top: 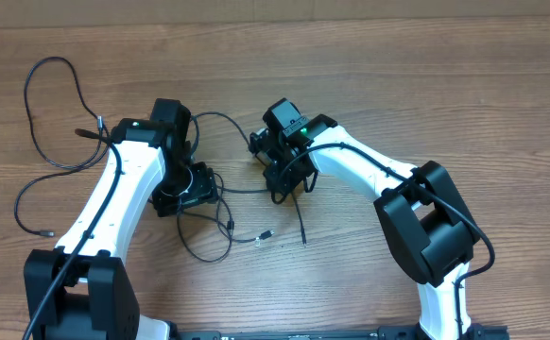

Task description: Untangle cables

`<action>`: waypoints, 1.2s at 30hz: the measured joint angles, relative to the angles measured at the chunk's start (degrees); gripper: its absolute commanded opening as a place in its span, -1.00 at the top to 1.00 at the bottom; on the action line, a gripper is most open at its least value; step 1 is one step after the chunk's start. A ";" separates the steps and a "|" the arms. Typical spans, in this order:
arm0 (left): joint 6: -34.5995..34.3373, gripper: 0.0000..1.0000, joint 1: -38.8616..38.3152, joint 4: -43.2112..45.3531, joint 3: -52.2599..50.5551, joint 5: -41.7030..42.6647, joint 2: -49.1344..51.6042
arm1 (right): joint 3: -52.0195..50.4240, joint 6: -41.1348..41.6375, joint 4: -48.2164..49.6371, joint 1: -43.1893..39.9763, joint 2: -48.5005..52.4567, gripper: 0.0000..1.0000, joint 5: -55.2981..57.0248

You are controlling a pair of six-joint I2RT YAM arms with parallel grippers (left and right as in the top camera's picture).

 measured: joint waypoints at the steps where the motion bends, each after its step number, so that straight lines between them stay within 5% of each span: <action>1: -0.48 -0.36 -0.04 0.37 -0.31 0.04 0.00 | -0.02 0.90 0.22 -0.02 0.00 0.30 1.27; 11: -6.47 -0.11 -4.31 10.91 -9.14 2.89 0.00 | -0.04 7.28 0.55 -2.75 0.00 0.21 6.36; 23: -18.14 -0.15 -12.94 23.12 -19.47 3.10 0.00 | -0.04 11.15 0.42 -6.95 0.00 -0.03 6.88; 26: -20.00 -0.16 -13.57 23.17 -20.20 0.92 0.00 | -0.04 11.74 0.44 -6.91 0.00 -0.34 6.67; 28: -21.35 -0.13 -13.57 23.21 -20.48 -0.28 0.00 | -0.04 12.07 0.55 -6.91 0.00 -1.00 6.54; 36: -23.74 0.15 -13.57 25.97 -20.63 -1.86 0.00 | -0.04 11.82 0.50 -6.88 0.00 -1.00 6.51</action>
